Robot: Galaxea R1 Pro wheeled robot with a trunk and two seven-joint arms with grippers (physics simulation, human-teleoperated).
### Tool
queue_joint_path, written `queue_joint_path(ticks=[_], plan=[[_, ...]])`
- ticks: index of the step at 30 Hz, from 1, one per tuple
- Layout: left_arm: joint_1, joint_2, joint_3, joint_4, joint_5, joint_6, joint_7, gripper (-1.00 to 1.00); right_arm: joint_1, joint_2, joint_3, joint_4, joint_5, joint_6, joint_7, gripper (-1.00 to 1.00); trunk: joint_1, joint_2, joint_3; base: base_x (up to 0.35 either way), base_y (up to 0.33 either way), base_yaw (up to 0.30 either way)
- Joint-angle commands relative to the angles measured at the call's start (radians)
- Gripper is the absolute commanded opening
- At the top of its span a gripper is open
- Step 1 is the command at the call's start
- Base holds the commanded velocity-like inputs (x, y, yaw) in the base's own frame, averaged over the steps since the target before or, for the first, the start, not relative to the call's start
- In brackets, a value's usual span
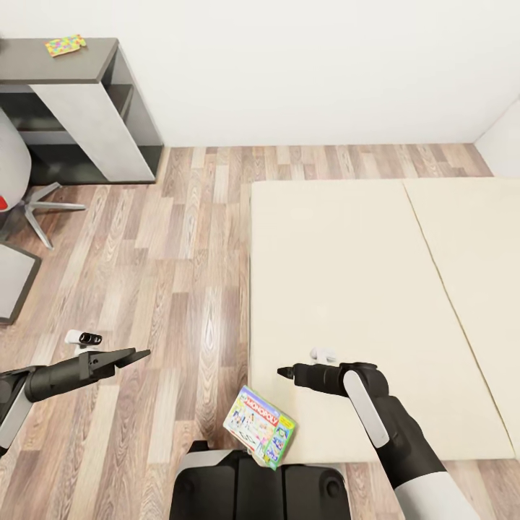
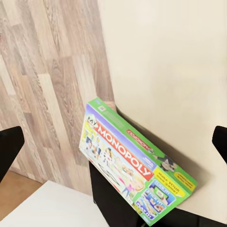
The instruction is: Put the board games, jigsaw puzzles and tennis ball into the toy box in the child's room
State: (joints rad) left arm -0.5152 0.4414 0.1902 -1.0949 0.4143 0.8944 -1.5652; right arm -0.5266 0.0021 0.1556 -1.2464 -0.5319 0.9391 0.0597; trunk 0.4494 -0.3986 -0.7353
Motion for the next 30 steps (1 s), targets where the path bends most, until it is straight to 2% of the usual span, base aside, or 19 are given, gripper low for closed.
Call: queue_joint_path(ticks=[1, 30], plan=[[0.000, 0.000, -0.001, 0.000, 0.000, 0.011, -0.003, 1.00, 0.000, 0.000, -0.001, -0.001, 0.007, 0.004, 0.006, 1.00, 0.001, -0.001, 0.001, 0.000, 0.000, 0.000], [0.000, 0.000, -0.001, 0.000, 0.000, 0.011, -0.004, 1.00, 0.000, 0.000, -0.001, -0.001, 0.008, 0.004, 0.006, 1.00, 0.001, -0.001, 0.048, 0.000, 0.000, 0.000]])
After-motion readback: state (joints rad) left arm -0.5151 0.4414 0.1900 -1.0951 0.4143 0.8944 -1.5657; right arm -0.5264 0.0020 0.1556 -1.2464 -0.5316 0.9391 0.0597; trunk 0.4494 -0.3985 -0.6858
